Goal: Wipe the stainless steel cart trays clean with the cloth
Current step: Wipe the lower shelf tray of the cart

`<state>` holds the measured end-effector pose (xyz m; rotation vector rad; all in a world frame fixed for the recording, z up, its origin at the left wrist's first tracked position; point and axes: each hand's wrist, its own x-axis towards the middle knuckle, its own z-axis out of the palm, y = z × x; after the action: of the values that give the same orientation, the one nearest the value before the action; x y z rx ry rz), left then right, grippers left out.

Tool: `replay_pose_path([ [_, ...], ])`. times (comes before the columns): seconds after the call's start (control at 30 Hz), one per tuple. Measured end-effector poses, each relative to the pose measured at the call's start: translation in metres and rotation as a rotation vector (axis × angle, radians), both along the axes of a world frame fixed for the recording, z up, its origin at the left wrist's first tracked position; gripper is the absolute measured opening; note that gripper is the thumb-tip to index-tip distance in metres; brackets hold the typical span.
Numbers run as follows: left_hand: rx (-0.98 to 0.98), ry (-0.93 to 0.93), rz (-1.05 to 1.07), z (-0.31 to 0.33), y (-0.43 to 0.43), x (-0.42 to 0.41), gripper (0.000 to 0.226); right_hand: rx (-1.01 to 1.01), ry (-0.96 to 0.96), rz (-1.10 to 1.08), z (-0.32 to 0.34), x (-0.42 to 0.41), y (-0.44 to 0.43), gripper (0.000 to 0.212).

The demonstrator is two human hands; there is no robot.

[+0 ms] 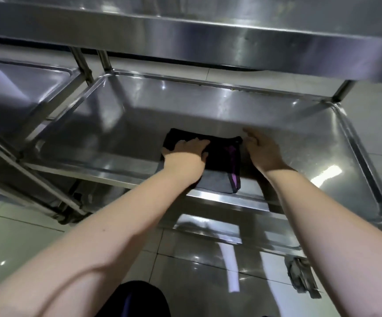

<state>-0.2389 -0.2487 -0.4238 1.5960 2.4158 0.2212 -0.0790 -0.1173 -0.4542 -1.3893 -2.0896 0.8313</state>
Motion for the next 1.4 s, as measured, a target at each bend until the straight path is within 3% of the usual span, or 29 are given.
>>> replay_pose_path([
  [0.1,0.166,0.161,0.037,0.002,0.000,-0.040,0.037,0.158,-0.092,0.132,0.006,-0.015,-0.018,0.031],
  [0.17,0.139,0.182,0.034,-0.004,-0.002,-0.060,0.038,0.177,-0.290,0.190,0.002,-0.022,-0.028,0.045],
  [0.23,0.106,0.189,-0.011,-0.011,-0.003,-0.070,0.041,0.175,-0.367,0.169,-0.001,-0.022,-0.033,0.051],
  [0.5,0.283,0.098,0.001,-0.012,-0.009,-0.089,0.029,0.110,-0.289,-0.061,0.012,-0.035,-0.052,0.031],
  [0.63,0.430,0.111,-0.009,0.004,0.005,-0.095,0.023,0.151,-0.052,-0.119,0.032,-0.037,-0.040,0.021],
  [0.8,0.280,0.059,-0.016,-0.006,0.012,-0.078,0.034,0.147,-0.391,-0.109,0.021,-0.042,-0.047,0.037],
  [0.87,0.408,-0.022,-0.099,-0.006,-0.003,-0.075,0.032,0.210,-0.267,-0.101,0.022,-0.034,-0.056,0.032],
  [0.93,0.490,-0.127,-0.254,-0.006,-0.030,-0.072,0.030,0.293,-0.100,0.109,0.023,-0.022,-0.070,0.017],
  [1.03,0.333,-0.160,-0.402,-0.010,-0.063,-0.071,0.045,0.203,-0.192,0.390,0.021,-0.005,-0.097,0.029],
  [1.13,0.273,-0.166,-0.417,-0.013,-0.065,-0.078,0.040,0.171,-0.317,0.353,0.016,-0.002,-0.104,0.036],
  [1.3,0.321,0.004,-0.459,-0.011,-0.057,-0.075,0.024,0.400,-0.461,0.281,0.020,-0.019,-0.107,0.018],
  [1.4,0.355,0.075,-0.374,0.000,-0.050,-0.066,0.021,0.326,-0.432,0.202,0.034,-0.023,-0.108,0.029],
])
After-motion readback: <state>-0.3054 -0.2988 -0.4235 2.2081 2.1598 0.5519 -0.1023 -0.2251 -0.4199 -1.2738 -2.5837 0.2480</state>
